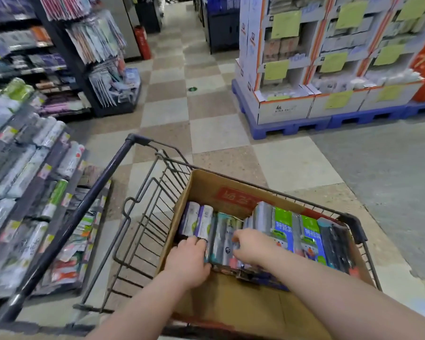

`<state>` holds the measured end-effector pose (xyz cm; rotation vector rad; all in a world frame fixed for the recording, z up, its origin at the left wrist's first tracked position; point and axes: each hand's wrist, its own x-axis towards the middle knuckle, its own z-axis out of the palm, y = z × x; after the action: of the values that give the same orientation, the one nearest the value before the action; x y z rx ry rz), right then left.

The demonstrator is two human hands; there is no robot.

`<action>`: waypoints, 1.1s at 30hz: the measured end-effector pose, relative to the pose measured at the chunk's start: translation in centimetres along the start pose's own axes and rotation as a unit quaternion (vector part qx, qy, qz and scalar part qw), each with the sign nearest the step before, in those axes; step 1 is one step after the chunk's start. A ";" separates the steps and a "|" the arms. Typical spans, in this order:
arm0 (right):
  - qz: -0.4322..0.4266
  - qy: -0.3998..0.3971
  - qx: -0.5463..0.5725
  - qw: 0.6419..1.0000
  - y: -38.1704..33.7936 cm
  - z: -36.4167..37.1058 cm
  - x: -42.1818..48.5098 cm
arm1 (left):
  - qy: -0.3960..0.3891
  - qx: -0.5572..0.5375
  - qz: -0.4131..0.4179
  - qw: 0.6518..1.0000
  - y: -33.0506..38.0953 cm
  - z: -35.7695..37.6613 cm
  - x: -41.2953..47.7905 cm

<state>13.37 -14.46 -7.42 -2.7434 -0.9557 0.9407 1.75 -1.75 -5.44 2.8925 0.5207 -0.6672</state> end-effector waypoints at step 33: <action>0.087 -0.155 0.530 0.829 -0.2 4.2 16.9 | -0.018 -0.259 -0.332 0.907 -0.3 3.2 15.7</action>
<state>21.22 -4.89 -19.64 -1.7416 -0.0613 1.4014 13.56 2.65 -15.34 2.1703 1.4541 -0.5329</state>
